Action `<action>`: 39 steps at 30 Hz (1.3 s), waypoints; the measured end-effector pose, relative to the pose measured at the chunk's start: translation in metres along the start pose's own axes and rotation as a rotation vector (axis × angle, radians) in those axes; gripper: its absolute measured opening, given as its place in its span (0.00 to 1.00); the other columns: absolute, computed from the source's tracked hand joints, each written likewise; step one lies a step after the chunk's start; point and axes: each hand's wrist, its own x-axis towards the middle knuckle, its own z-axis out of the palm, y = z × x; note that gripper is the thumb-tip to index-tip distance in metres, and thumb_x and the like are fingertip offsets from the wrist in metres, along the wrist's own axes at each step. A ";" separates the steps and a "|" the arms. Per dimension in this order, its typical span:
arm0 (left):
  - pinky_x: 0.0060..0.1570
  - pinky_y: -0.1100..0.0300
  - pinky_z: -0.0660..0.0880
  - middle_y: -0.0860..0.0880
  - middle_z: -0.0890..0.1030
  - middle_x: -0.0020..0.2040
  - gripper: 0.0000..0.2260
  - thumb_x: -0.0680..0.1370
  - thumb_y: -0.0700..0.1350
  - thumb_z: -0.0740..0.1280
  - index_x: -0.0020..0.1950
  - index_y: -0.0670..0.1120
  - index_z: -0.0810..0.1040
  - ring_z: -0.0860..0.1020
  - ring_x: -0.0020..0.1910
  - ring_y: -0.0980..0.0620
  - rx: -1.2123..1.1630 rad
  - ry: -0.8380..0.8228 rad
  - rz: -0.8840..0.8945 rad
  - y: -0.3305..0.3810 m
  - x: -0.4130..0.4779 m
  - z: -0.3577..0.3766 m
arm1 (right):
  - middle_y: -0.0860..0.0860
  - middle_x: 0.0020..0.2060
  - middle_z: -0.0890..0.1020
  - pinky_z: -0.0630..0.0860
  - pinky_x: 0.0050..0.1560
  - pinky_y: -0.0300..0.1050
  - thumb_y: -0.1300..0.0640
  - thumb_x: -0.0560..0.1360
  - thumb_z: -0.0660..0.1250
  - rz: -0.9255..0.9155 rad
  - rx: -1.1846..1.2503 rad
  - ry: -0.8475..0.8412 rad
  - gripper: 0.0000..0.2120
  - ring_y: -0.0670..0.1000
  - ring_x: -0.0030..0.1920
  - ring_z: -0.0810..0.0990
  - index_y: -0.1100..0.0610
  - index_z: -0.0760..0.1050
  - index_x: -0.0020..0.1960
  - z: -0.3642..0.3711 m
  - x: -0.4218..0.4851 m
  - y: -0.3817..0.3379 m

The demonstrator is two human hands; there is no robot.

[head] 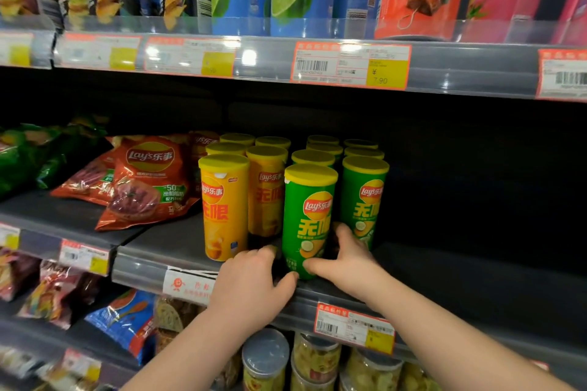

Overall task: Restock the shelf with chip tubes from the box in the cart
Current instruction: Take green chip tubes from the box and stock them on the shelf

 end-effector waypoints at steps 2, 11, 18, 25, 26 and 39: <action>0.50 0.57 0.72 0.52 0.80 0.51 0.25 0.74 0.65 0.51 0.58 0.50 0.74 0.76 0.53 0.51 0.040 0.039 0.048 -0.002 -0.003 0.006 | 0.52 0.69 0.69 0.68 0.61 0.43 0.50 0.69 0.73 0.010 0.015 0.000 0.38 0.53 0.66 0.70 0.53 0.57 0.72 0.001 0.000 0.001; 0.46 0.54 0.72 0.50 0.83 0.47 0.30 0.72 0.63 0.45 0.54 0.48 0.79 0.79 0.48 0.47 0.023 0.124 0.077 -0.006 -0.007 0.016 | 0.51 0.66 0.71 0.71 0.61 0.46 0.43 0.66 0.74 0.008 -0.078 0.033 0.37 0.53 0.64 0.72 0.53 0.62 0.68 0.003 -0.002 -0.002; 0.47 0.53 0.72 0.51 0.82 0.45 0.27 0.73 0.62 0.46 0.49 0.49 0.79 0.79 0.46 0.48 0.050 0.103 0.049 -0.003 -0.011 0.015 | 0.53 0.64 0.72 0.72 0.59 0.48 0.40 0.67 0.72 0.014 -0.126 0.033 0.37 0.55 0.63 0.73 0.53 0.61 0.67 0.007 -0.001 -0.004; 0.39 0.52 0.77 0.51 0.82 0.39 0.19 0.72 0.59 0.56 0.44 0.47 0.80 0.80 0.39 0.47 0.112 0.132 0.020 0.003 -0.025 0.011 | 0.55 0.67 0.70 0.70 0.61 0.47 0.42 0.70 0.70 -0.051 -0.156 -0.020 0.36 0.56 0.66 0.70 0.55 0.60 0.70 -0.001 -0.006 0.004; 0.40 0.52 0.78 0.51 0.82 0.40 0.20 0.70 0.59 0.57 0.46 0.47 0.80 0.80 0.40 0.47 0.130 0.135 0.025 0.004 -0.029 0.009 | 0.55 0.67 0.70 0.70 0.61 0.47 0.43 0.70 0.70 -0.069 -0.161 -0.023 0.35 0.56 0.66 0.70 0.55 0.60 0.70 -0.002 -0.007 0.006; 0.48 0.51 0.77 0.48 0.79 0.53 0.25 0.69 0.61 0.55 0.53 0.47 0.79 0.78 0.52 0.46 0.153 -0.004 -0.075 0.014 -0.087 0.026 | 0.49 0.43 0.79 0.75 0.46 0.52 0.49 0.69 0.63 -0.776 -0.364 0.036 0.10 0.56 0.45 0.79 0.52 0.77 0.47 0.014 -0.069 0.024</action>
